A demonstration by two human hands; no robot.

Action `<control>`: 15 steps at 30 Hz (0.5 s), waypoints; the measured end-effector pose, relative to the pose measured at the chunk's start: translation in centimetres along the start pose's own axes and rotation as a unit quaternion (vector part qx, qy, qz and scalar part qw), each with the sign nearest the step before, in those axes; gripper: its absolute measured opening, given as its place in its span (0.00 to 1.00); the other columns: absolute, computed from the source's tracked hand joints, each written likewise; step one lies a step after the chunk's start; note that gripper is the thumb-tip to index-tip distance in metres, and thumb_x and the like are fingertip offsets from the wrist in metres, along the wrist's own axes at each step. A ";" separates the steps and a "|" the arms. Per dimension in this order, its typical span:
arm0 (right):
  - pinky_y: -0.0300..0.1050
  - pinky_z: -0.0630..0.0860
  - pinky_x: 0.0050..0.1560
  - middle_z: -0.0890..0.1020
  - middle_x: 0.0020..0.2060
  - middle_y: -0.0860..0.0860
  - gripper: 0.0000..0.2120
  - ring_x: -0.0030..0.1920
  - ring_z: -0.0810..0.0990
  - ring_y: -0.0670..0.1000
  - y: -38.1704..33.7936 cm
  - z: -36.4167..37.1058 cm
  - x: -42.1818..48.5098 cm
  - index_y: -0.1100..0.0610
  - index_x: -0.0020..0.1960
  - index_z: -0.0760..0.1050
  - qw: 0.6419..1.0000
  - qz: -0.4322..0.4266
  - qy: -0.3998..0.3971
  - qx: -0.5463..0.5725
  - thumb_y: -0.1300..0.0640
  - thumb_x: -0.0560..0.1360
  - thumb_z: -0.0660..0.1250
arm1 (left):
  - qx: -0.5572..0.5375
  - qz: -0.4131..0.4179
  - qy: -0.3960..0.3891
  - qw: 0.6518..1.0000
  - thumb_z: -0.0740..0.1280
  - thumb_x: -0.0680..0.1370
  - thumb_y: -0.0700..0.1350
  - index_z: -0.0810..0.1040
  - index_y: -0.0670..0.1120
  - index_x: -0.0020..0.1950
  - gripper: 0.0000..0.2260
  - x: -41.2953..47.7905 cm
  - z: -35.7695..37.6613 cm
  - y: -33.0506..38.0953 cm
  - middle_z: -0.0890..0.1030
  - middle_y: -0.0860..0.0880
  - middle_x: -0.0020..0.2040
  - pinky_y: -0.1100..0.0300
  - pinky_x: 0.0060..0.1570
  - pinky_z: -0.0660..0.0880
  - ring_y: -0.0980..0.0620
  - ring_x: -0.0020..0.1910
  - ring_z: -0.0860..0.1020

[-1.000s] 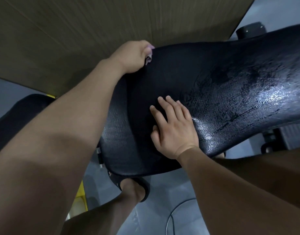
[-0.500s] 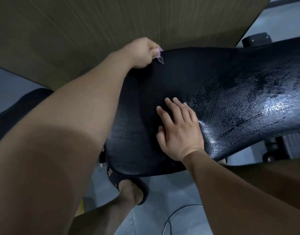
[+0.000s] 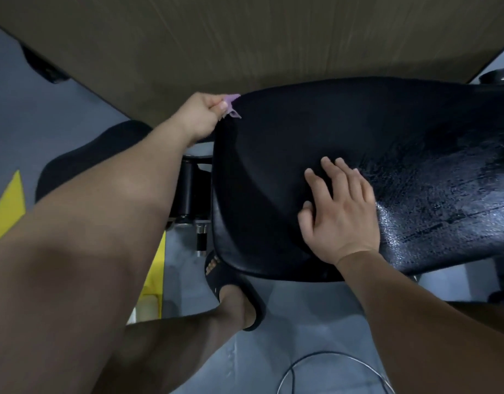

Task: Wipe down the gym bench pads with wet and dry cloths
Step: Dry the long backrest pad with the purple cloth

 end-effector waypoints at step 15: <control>0.59 0.56 0.78 0.70 0.74 0.59 0.26 0.77 0.63 0.61 0.0 0.0 -0.7 0.56 0.72 0.72 1.000 -0.013 0.027 0.003 0.49 0.76 0.58 | -0.196 -0.051 0.173 0.964 0.58 0.86 0.41 0.69 0.51 0.77 0.19 -19.1 9.0 -6.6 0.78 0.56 0.66 0.66 0.70 0.67 0.66 0.64 0.75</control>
Point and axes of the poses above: each hand's wrist, its own x-axis towards the middle knuckle, its own z-axis out of the palm, y = z × x, the point moved 2 cm from there along x, towards the middle knuckle
